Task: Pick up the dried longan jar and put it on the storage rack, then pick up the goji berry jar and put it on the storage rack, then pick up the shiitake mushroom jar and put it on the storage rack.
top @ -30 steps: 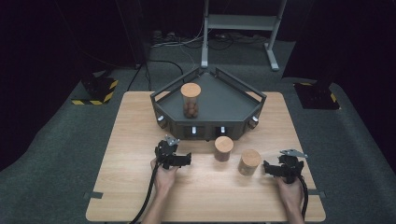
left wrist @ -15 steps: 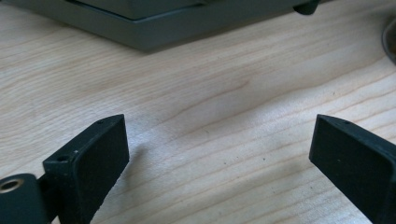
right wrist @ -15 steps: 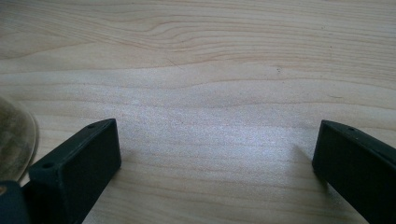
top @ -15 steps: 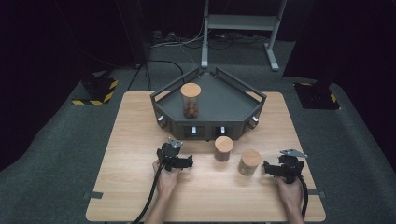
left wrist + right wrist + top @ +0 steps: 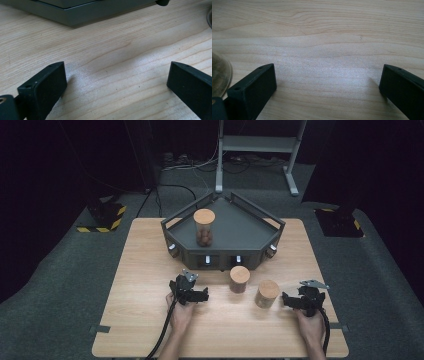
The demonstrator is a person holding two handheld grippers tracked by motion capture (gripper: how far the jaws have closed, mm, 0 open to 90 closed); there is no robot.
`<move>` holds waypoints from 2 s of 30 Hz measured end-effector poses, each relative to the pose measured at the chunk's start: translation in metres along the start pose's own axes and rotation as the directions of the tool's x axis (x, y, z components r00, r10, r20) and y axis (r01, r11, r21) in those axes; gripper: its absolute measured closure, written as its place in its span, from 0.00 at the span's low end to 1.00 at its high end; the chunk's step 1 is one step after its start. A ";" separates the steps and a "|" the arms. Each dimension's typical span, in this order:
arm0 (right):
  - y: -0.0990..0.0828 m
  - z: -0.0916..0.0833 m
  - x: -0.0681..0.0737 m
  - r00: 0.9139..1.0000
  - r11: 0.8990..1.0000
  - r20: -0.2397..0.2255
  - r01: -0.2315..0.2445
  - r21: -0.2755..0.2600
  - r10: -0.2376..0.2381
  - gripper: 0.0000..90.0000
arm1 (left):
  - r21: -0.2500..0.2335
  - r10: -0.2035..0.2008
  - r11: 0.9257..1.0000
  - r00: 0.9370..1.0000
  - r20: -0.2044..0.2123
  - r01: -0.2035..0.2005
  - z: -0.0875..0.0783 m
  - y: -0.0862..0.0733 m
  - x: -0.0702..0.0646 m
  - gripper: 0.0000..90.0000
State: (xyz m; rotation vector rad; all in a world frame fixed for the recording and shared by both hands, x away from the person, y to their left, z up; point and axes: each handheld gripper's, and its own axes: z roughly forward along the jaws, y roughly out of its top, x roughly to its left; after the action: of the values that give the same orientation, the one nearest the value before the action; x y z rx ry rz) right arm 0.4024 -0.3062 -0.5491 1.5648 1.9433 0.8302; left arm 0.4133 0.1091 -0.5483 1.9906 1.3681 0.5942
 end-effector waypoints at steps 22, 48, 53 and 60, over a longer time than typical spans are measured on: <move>0.000 0.000 0.000 1.000 1.000 -0.003 -0.002 0.000 0.002 0.01 | 0.000 -0.001 1.000 1.000 -0.001 0.001 0.000 0.000 -0.001 0.02; 0.009 -0.023 -0.011 0.999 0.999 -0.047 -0.027 -0.038 0.025 0.04 | 0.000 0.002 1.000 1.000 0.004 -0.002 0.000 0.000 -0.001 0.02; 0.016 -0.035 -0.007 0.994 0.996 -0.105 -0.034 -0.084 0.025 0.05 | 0.000 0.003 1.000 1.000 0.004 -0.003 0.000 0.000 -0.001 0.02; 0.026 -0.047 -0.002 0.973 0.987 -0.231 -0.067 -0.148 0.032 0.05 | 0.000 0.004 1.000 1.000 0.005 -0.004 0.000 0.000 -0.001 0.02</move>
State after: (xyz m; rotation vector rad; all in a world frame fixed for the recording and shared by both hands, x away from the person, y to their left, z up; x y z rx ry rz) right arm 0.3869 -0.3108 -0.4981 1.4859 1.9474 1.1984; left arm 0.4126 0.1083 -0.5484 1.9944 1.3616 0.5907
